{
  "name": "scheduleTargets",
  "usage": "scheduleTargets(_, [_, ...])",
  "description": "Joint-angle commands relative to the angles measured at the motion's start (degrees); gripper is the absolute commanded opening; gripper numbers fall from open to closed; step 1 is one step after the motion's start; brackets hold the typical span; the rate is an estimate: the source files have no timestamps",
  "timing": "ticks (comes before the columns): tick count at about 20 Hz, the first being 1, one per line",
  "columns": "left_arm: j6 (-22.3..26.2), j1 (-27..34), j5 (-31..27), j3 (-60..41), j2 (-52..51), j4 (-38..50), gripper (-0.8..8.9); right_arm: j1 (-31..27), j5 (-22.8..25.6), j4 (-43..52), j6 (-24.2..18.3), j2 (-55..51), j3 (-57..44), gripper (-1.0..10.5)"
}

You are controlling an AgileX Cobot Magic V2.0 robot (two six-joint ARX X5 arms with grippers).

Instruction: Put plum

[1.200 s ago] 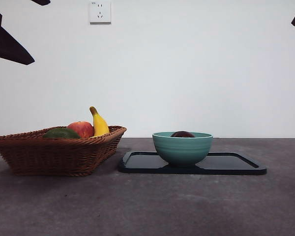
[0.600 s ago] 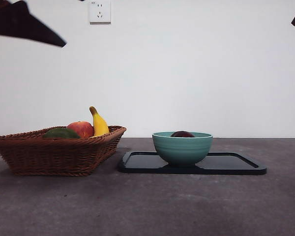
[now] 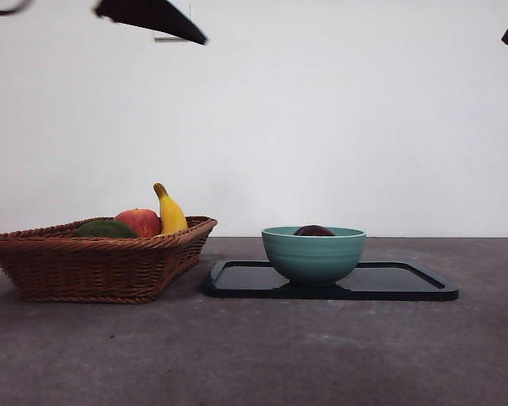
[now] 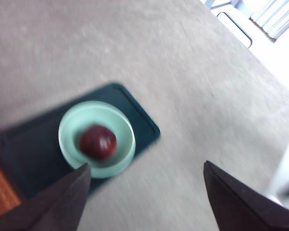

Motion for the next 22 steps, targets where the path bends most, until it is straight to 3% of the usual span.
scheduleTargets(1, [0.1, -1.4, -1.8, 5.7, 7.1, 0.4, 3.79, 0.3, -0.2, 0.6, -0.3, 0.2, 0.4, 1.8])
scheduleTargets(9, [2.1, -4.8, -7.7, 17.2, 25.0, 0.7, 3.78, 0.2, -0.2, 0.6, -0.3, 0.2, 0.4, 1.8])
scheduleTargets(22, [8.3, -7.8, -11.3, 17.9, 37.8, 5.4, 3.75, 0.2, -0.2, 0.5, -0.3, 0.2, 0.4, 1.8])
